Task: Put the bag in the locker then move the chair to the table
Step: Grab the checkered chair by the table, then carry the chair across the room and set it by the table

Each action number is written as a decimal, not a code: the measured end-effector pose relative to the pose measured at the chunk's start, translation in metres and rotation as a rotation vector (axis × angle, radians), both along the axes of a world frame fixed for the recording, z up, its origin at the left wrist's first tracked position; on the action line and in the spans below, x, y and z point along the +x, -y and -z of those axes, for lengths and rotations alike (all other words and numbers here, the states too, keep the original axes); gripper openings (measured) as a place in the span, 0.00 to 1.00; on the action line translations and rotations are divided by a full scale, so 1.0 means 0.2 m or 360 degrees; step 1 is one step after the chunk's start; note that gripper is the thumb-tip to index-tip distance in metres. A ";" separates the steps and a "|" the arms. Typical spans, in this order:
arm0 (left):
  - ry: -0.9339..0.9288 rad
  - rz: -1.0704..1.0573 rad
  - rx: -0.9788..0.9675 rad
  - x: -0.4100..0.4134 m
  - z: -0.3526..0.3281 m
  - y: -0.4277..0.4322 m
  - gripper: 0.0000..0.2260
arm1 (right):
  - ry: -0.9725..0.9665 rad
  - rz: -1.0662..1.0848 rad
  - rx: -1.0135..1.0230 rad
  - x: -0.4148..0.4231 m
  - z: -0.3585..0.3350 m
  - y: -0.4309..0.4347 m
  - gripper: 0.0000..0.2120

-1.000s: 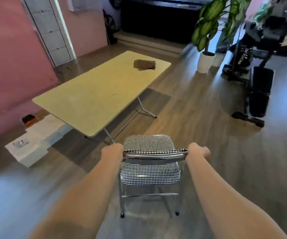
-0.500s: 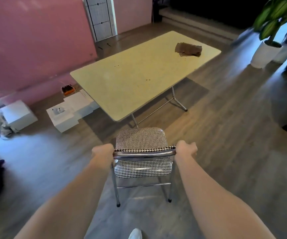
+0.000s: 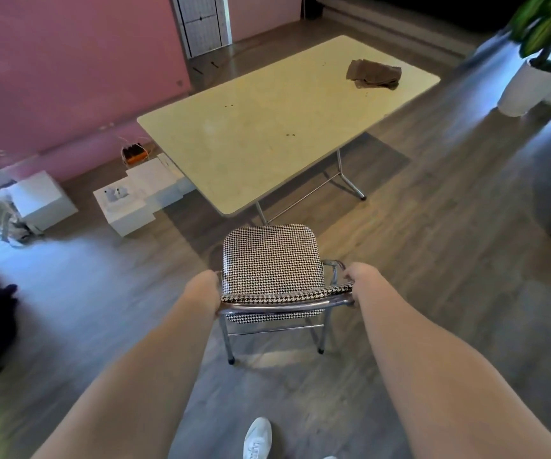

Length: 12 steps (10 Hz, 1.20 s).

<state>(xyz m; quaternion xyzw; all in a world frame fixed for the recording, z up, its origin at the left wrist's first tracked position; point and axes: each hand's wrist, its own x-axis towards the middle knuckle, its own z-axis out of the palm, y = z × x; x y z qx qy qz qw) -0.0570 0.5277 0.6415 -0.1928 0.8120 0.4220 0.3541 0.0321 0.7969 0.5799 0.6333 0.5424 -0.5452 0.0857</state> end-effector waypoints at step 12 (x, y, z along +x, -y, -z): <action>-0.1516 0.2228 0.1030 2.03 -0.73 -1.35 0.24 | 0.0555 0.0389 0.1640 2.59 -1.09 0.05 0.24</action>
